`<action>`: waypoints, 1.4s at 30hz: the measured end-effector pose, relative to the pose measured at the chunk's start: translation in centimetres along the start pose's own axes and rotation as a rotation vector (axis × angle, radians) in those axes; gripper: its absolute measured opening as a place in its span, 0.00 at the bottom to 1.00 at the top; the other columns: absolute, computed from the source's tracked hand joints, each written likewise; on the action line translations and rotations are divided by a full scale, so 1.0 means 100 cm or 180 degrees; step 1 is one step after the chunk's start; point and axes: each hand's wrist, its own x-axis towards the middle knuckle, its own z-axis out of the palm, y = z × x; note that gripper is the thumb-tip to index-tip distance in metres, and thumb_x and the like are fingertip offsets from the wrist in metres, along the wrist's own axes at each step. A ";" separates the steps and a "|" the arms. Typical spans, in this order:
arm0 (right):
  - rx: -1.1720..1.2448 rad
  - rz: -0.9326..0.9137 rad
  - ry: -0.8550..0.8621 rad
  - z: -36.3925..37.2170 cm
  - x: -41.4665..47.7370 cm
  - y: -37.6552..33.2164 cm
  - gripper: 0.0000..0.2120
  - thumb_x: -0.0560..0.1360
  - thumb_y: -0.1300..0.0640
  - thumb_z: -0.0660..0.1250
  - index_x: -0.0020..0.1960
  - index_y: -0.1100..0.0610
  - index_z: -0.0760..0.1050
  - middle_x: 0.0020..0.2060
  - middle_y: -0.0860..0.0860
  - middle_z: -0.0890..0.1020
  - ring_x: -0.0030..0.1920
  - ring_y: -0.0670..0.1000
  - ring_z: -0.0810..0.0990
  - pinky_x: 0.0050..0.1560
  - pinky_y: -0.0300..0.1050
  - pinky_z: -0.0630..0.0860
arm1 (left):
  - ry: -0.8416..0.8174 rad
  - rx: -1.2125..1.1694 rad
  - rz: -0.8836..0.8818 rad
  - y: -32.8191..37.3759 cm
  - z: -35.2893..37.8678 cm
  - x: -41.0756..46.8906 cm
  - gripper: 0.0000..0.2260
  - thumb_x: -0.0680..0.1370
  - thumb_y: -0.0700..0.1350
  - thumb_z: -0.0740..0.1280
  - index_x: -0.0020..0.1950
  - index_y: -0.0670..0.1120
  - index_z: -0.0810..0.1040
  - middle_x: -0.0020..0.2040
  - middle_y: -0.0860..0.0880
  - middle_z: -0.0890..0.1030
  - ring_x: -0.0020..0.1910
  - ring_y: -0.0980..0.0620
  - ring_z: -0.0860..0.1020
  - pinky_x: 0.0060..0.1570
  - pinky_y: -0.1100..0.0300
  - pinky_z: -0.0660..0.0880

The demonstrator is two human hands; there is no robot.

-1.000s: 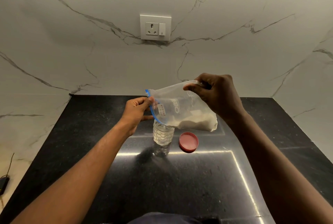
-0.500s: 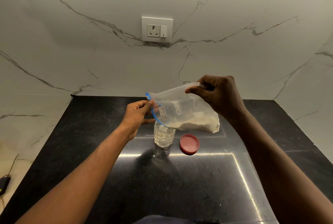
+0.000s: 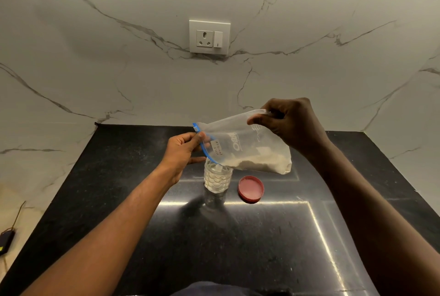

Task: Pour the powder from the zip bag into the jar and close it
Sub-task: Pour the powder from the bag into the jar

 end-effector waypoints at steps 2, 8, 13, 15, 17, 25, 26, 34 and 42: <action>0.0008 -0.0020 0.0053 -0.001 0.000 -0.001 0.14 0.71 0.49 0.81 0.40 0.60 0.84 0.25 0.45 0.75 0.26 0.43 0.72 0.29 0.36 0.69 | -0.0002 0.0027 0.0003 0.001 0.000 0.000 0.09 0.84 0.47 0.70 0.56 0.44 0.86 0.53 0.47 0.91 0.53 0.47 0.89 0.45 0.51 0.88; -0.0093 -0.0062 0.0056 0.002 0.000 0.000 0.15 0.71 0.49 0.81 0.47 0.60 0.85 0.29 0.53 0.80 0.29 0.53 0.79 0.32 0.50 0.77 | 0.0055 0.0070 -0.0013 0.002 -0.001 -0.003 0.09 0.84 0.48 0.70 0.56 0.44 0.86 0.54 0.46 0.90 0.54 0.46 0.89 0.50 0.47 0.87; -0.0068 -0.0097 0.0025 0.002 0.001 -0.002 0.18 0.70 0.50 0.81 0.54 0.60 0.83 0.28 0.51 0.79 0.27 0.48 0.77 0.35 0.36 0.76 | 0.0070 0.0067 -0.0026 0.002 0.000 -0.005 0.09 0.84 0.47 0.70 0.57 0.43 0.86 0.53 0.47 0.90 0.54 0.47 0.89 0.48 0.51 0.87; -0.0101 -0.0099 -0.0073 0.001 0.003 -0.002 0.20 0.70 0.50 0.81 0.56 0.60 0.83 0.28 0.50 0.77 0.27 0.46 0.76 0.36 0.37 0.76 | 0.0068 0.0062 -0.0025 0.002 -0.001 -0.005 0.09 0.84 0.48 0.70 0.56 0.43 0.86 0.53 0.47 0.90 0.53 0.47 0.89 0.46 0.52 0.87; -0.0121 -0.0079 -0.0085 0.000 0.003 -0.002 0.21 0.70 0.49 0.81 0.57 0.60 0.83 0.28 0.51 0.78 0.28 0.48 0.77 0.37 0.43 0.79 | 0.0066 0.0038 -0.0037 0.002 0.000 -0.004 0.09 0.84 0.48 0.70 0.56 0.43 0.86 0.53 0.47 0.90 0.54 0.48 0.89 0.47 0.51 0.87; -0.0212 -0.0004 -0.0088 0.000 0.002 -0.002 0.17 0.71 0.52 0.81 0.54 0.60 0.86 0.32 0.57 0.83 0.32 0.55 0.82 0.37 0.54 0.80 | 0.0099 0.0106 -0.0042 0.000 -0.002 -0.002 0.10 0.84 0.49 0.70 0.57 0.44 0.86 0.53 0.49 0.91 0.54 0.49 0.89 0.53 0.47 0.86; -0.0213 0.0006 -0.0135 0.000 0.002 -0.002 0.16 0.71 0.51 0.81 0.54 0.60 0.86 0.32 0.57 0.83 0.32 0.55 0.82 0.36 0.52 0.80 | 0.0098 0.0106 -0.0051 -0.001 -0.002 -0.002 0.10 0.84 0.49 0.70 0.57 0.44 0.86 0.53 0.49 0.91 0.54 0.49 0.89 0.53 0.47 0.86; -0.0284 0.0125 -0.0538 -0.001 0.003 -0.002 0.14 0.73 0.50 0.79 0.49 0.61 0.86 0.34 0.57 0.83 0.34 0.56 0.82 0.36 0.54 0.80 | 0.0129 0.0040 -0.0062 -0.001 -0.001 -0.002 0.11 0.84 0.48 0.70 0.59 0.41 0.86 0.53 0.47 0.90 0.53 0.49 0.89 0.48 0.52 0.87; -0.0338 0.0315 -0.0605 -0.002 -0.001 -0.003 0.05 0.79 0.60 0.73 0.54 0.57 0.87 0.47 0.52 0.88 0.46 0.50 0.83 0.50 0.49 0.81 | 0.0118 -0.0083 -0.0124 -0.002 -0.005 -0.002 0.09 0.83 0.47 0.71 0.57 0.44 0.86 0.53 0.48 0.91 0.53 0.50 0.89 0.43 0.56 0.86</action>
